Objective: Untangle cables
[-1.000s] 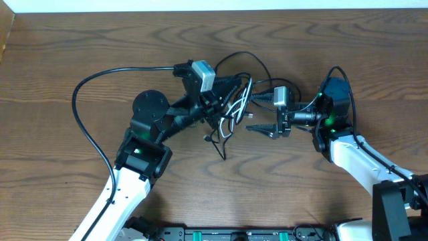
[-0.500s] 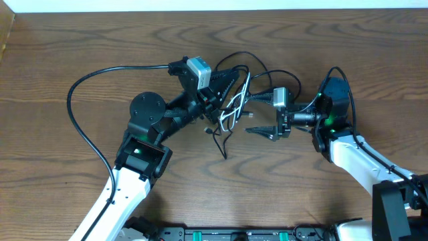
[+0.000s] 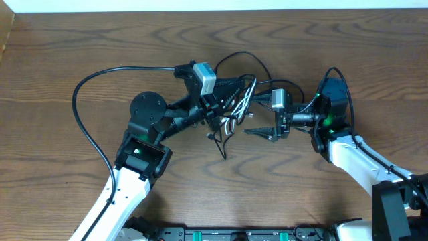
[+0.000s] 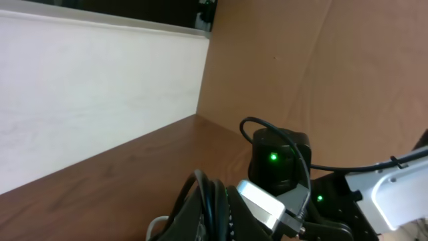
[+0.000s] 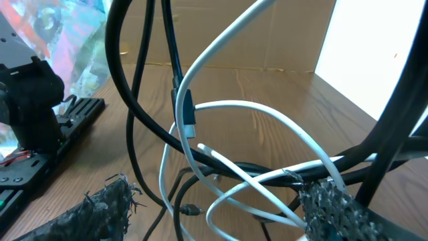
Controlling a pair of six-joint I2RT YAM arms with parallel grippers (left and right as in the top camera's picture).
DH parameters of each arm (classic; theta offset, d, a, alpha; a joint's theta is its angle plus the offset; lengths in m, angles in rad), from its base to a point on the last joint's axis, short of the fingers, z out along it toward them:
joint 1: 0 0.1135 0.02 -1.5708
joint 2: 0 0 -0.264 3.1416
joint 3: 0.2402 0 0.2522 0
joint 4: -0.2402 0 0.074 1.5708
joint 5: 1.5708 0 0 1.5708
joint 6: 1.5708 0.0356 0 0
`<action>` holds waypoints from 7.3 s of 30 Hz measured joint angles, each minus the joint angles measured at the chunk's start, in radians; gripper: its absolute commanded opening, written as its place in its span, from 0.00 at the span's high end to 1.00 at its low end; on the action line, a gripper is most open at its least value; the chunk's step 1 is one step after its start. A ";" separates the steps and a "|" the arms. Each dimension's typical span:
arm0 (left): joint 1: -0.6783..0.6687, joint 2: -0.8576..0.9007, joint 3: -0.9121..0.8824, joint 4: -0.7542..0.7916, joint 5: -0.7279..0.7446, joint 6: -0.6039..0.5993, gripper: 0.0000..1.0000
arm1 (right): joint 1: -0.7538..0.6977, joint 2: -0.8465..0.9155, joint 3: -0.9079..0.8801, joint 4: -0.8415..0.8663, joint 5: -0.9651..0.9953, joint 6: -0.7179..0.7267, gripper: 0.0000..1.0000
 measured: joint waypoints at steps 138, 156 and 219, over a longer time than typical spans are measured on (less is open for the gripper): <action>-0.016 0.129 -0.001 -0.568 -0.135 0.380 0.92 | -0.223 0.000 -0.003 0.496 0.174 1.119 0.99; -0.016 0.129 -0.001 -0.646 -0.133 0.474 0.92 | -0.318 0.000 -0.004 -0.014 0.291 1.175 0.99; -0.108 0.129 -0.001 -0.523 -0.345 0.344 0.93 | -0.267 0.000 -0.004 -0.001 0.500 1.103 0.99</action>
